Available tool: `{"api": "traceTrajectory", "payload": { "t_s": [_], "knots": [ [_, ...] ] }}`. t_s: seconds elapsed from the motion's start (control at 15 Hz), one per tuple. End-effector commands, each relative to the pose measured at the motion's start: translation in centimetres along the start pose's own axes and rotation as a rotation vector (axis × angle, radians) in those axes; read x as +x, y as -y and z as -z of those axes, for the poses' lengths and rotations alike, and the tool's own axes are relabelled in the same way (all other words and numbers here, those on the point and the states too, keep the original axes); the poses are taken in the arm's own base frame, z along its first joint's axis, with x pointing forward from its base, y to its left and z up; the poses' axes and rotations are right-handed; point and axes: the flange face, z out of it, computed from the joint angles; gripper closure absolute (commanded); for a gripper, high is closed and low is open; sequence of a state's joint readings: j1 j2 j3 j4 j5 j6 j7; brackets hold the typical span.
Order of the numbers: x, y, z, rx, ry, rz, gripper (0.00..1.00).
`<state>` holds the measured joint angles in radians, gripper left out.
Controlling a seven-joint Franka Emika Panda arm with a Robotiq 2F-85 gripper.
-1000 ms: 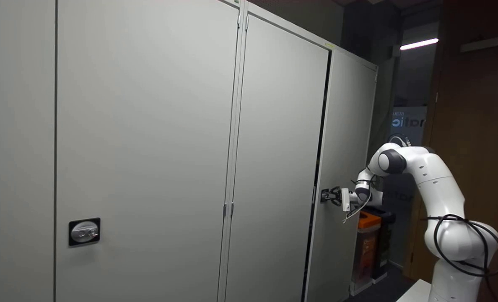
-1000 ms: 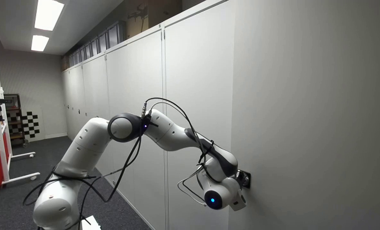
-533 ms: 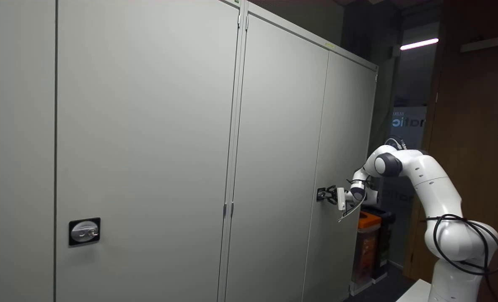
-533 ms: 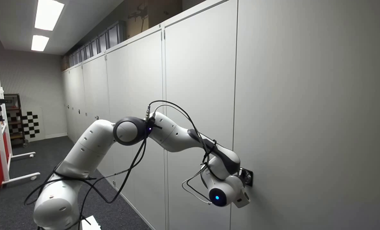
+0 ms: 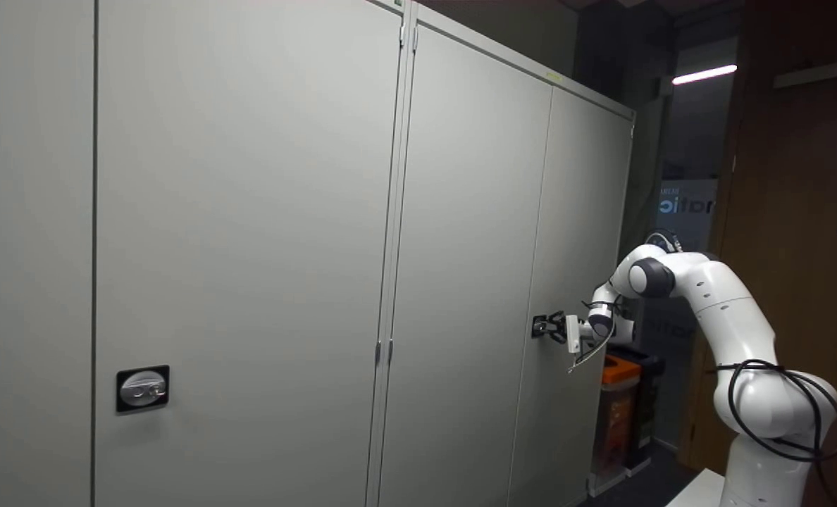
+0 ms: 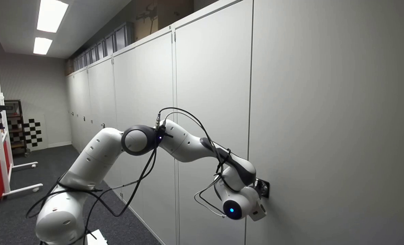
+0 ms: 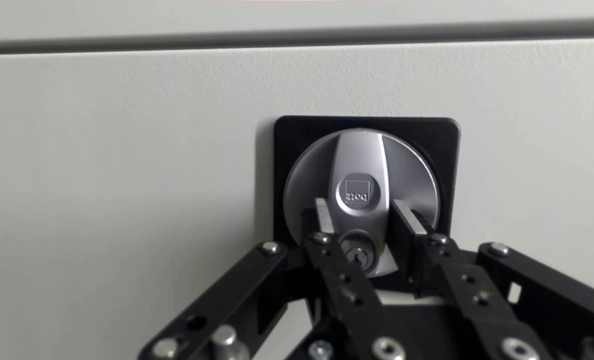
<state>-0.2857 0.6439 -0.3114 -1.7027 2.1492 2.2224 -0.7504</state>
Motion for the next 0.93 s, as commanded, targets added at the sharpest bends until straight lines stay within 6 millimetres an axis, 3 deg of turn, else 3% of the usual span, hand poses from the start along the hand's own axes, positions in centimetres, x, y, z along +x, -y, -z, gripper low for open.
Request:
{"api": "traceTrajectory", "payload": {
  "t_s": [0.0, 0.87],
  "knots": [
    [1.33, 1.70, -1.80, 0.050, -0.040, 0.015, 0.92],
    [1.65, 1.50, -1.70, 0.058, -0.070, 0.162, 0.92]
  ]
}}
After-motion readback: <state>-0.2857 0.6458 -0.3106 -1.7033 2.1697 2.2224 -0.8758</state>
